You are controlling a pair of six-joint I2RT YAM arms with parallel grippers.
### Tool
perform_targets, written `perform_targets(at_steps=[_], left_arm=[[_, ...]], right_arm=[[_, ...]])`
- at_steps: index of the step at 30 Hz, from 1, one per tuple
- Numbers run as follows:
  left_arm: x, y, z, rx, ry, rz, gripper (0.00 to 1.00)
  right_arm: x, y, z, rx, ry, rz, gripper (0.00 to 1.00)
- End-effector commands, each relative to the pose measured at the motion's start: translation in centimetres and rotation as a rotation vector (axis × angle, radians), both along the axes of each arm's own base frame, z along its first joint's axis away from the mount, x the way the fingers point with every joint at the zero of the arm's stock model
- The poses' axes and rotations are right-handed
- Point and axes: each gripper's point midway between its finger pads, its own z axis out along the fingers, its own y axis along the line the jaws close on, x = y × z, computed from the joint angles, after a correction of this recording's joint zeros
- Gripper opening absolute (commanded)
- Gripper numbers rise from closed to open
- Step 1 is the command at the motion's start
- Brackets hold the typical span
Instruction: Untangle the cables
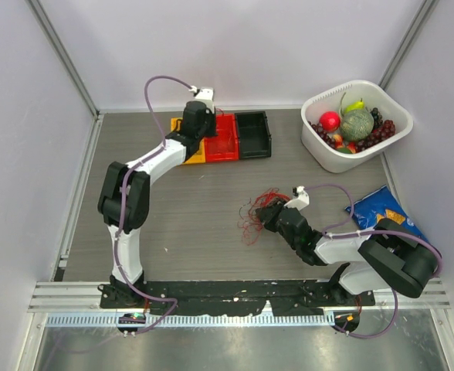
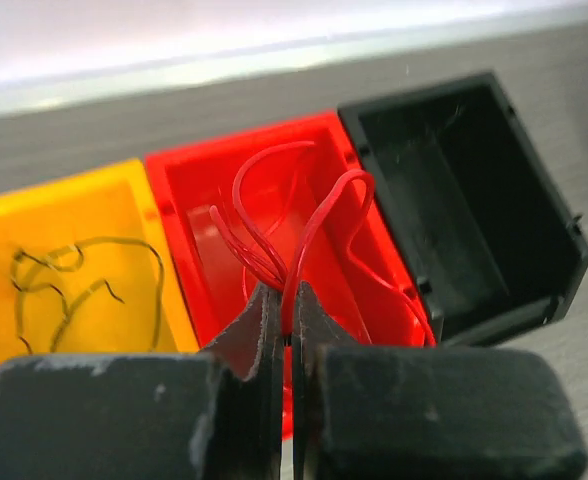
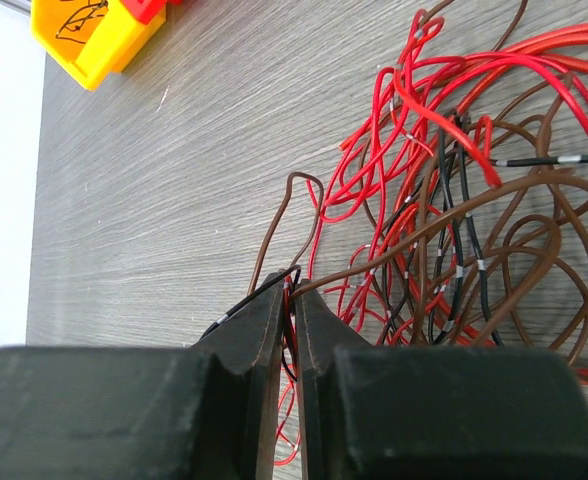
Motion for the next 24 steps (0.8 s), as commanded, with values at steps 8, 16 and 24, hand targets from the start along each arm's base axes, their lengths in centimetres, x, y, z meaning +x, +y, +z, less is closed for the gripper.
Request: perform_targets(at_steps=[8,16,24], left_arm=[[-1.7,-3.8,-6.0,-0.032,0.129,0.045,0.00],[0.2,-1.9,-8.2,0.064,0.218,0.207,0.00],[1.6,-1.7,-9.1,0.092,0.304,0.184,0.07]], right_arm=[[0.5,0.1,0.9,0.043,-0.029,-0.010,0.14],[0.4,0.0,0.8,0.048,-0.025,-0.010,0.14],[0.6,0.0,0.9,0.057,-0.026,-0.009,0.14]])
